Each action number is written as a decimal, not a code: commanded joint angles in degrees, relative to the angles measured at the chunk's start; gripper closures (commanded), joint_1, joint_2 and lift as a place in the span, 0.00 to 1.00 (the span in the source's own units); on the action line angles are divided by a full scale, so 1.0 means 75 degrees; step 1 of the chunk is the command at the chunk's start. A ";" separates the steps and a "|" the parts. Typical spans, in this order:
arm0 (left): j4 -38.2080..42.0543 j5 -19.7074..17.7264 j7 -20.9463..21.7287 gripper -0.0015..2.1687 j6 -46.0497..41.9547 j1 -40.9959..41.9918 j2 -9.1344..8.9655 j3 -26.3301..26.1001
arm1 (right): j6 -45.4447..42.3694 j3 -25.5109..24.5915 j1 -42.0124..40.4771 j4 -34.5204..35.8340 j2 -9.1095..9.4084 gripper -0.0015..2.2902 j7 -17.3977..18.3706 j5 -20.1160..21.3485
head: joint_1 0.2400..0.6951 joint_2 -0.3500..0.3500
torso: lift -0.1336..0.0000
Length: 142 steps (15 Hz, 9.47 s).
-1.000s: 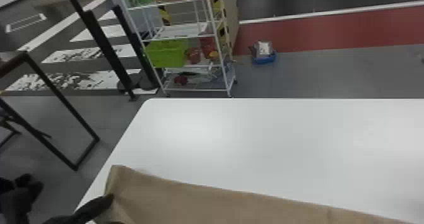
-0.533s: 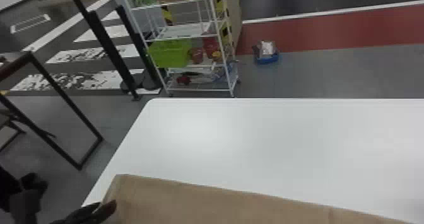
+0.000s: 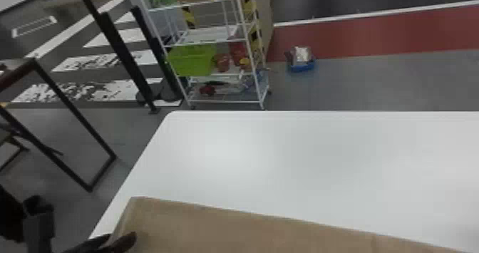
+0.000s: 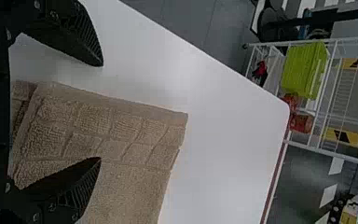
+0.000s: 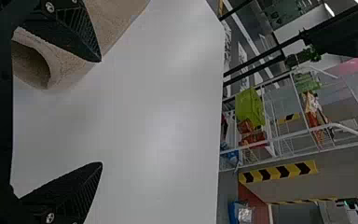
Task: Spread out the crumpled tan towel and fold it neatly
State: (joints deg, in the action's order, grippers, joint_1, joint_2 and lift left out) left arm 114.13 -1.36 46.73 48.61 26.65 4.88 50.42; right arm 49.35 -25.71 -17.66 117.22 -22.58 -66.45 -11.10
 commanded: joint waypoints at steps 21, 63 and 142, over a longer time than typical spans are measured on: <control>0.2842 -0.0064 0.0320 0.95 -0.1307 0.1580 -0.0670 -0.0710 | -0.1242 0.0369 0.0304 -0.0618 -0.0177 0.04 0.0153 -0.0126 | 1.00 0.87 | 0.08; 0.5326 0.1823 -0.0606 0.01 -0.0956 0.3420 -0.0670 -0.6839 | -0.0468 0.1904 0.2097 -0.1052 0.0116 0.04 0.1524 -0.0840 | 1.00 0.21 | 0.08; -0.0170 -0.4517 0.0238 0.04 -0.1565 0.0291 0.0603 0.1270 | 0.5430 0.5326 0.0175 0.2464 0.2542 0.13 0.2332 0.2347 | 1.00 1.00 | 0.08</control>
State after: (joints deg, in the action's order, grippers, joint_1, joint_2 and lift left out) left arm 112.85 -35.19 48.52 36.96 28.80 9.18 60.05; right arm 89.79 14.39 -17.11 135.98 -3.96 -49.33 6.53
